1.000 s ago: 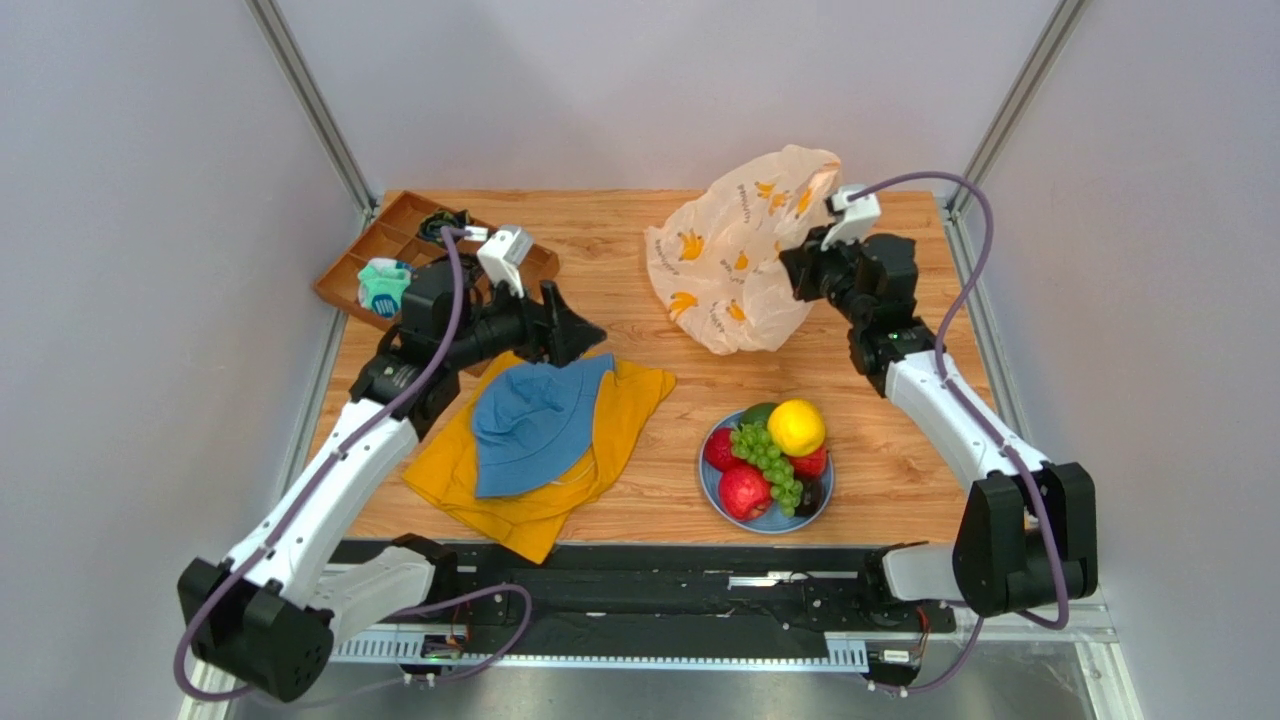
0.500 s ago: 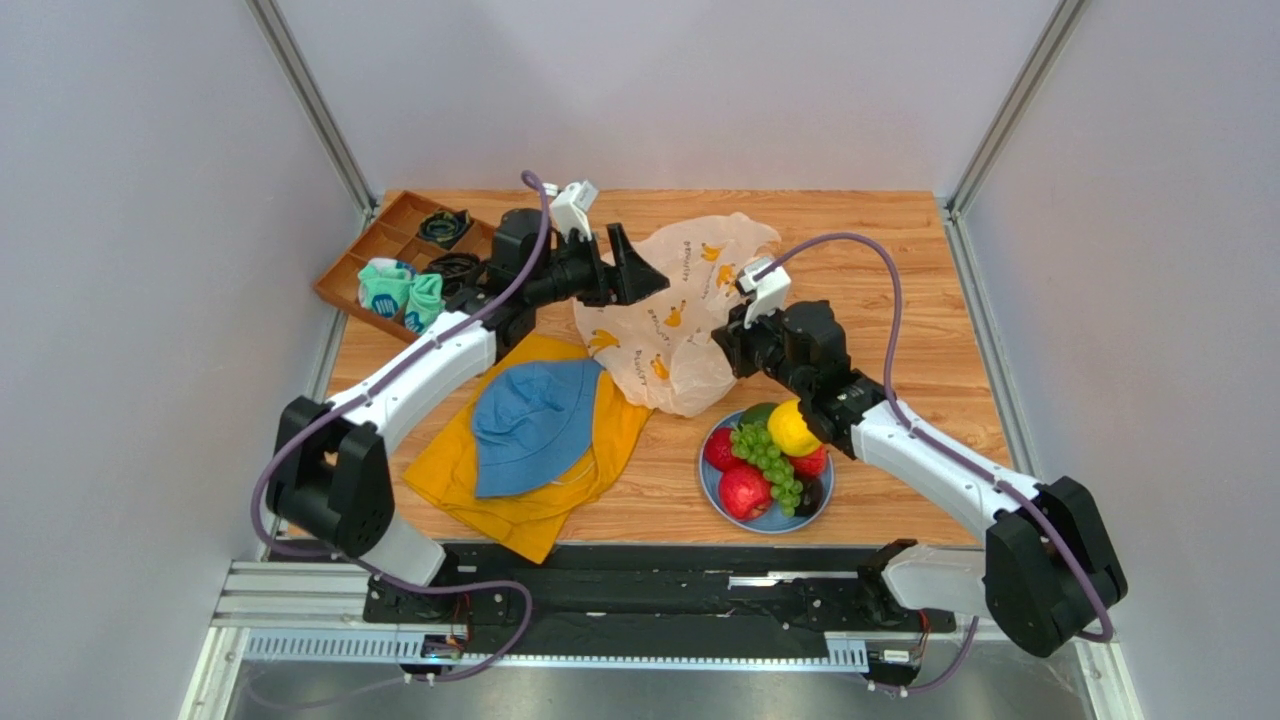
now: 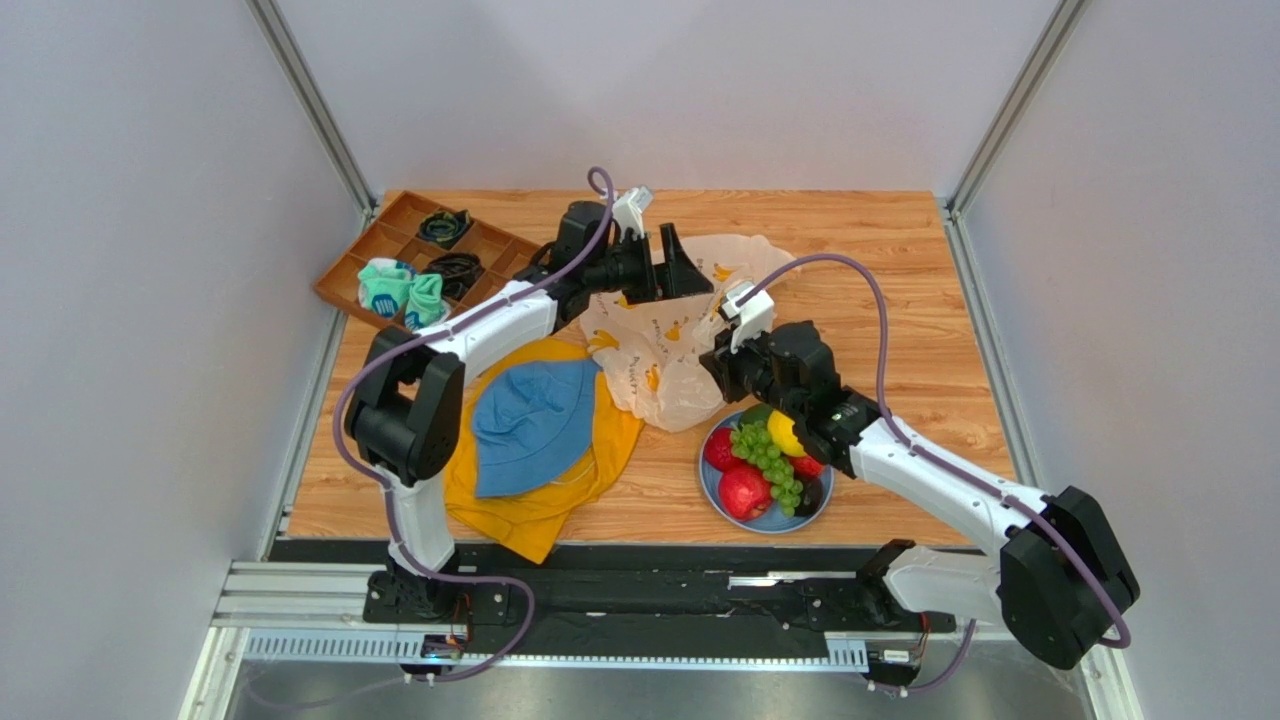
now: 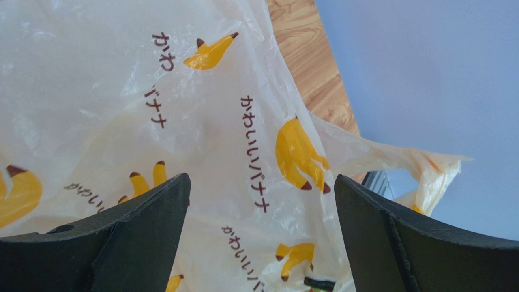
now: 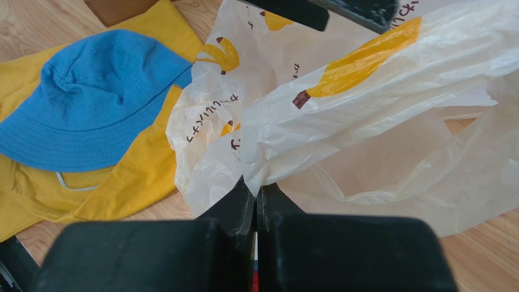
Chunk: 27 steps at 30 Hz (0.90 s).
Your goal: Place the fruits into the plastic bag
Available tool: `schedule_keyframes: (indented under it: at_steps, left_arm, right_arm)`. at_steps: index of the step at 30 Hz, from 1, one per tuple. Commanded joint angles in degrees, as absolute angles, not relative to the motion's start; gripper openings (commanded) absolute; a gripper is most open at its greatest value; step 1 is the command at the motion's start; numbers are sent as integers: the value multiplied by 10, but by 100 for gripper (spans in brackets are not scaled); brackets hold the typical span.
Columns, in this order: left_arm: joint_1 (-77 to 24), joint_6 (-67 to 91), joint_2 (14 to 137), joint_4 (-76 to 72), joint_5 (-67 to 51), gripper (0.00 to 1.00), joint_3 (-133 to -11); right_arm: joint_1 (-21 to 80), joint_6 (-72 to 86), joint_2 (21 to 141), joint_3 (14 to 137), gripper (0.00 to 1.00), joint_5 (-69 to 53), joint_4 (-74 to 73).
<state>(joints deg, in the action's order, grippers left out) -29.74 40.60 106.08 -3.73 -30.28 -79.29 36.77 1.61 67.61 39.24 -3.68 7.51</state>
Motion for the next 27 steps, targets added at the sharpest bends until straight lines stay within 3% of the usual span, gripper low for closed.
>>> schedule_keyframes:
  at_steps: [1, 13, 16, 18, 19, 21, 22, 23, 25, 26, 27]
  left_arm:
    - [-316, 412, 1089, -60, -347, 98, -852]
    - [-334, 344, 1186, 61, -400, 98, -949]
    - [-335, 339, 1190, 55, -422, 84, -950]
    - [-335, 341, 1191, 42, -439, 61, -947]
    - [-335, 343, 1188, 40, -448, 40, -947]
    - [-334, 347, 1181, 20, -454, 21, -943]
    - [-335, 352, 1177, 12, -465, 6, -938]
    - [-334, 356, 1173, 4, -469, 0, -934]
    - [-329, 362, 1152, -38, -482, 0, -915]
    - [-326, 364, 1142, -67, -481, 0, -905]
    - [-323, 362, 1117, -82, -480, 0, -895]
  right_arm:
    - [380, 3, 671, 391, 0, -25, 80]
    - [386, 2, 678, 391, 0, -26, 84]
    - [387, 2, 677, 391, 0, -25, 84]
    - [388, 3, 675, 392, 0, -22, 83]
    - [388, 4, 671, 393, 0, -20, 81]
    - [388, 4, 665, 394, 0, -15, 75]
    - [388, 6, 659, 394, 1, -14, 72]
    - [388, 7, 654, 395, 2, -11, 65]
    - [388, 11, 643, 398, 7, -6, 55]
    - [388, 16, 631, 401, 22, -6, 41]
    - [388, 18, 621, 403, 31, -7, 33]
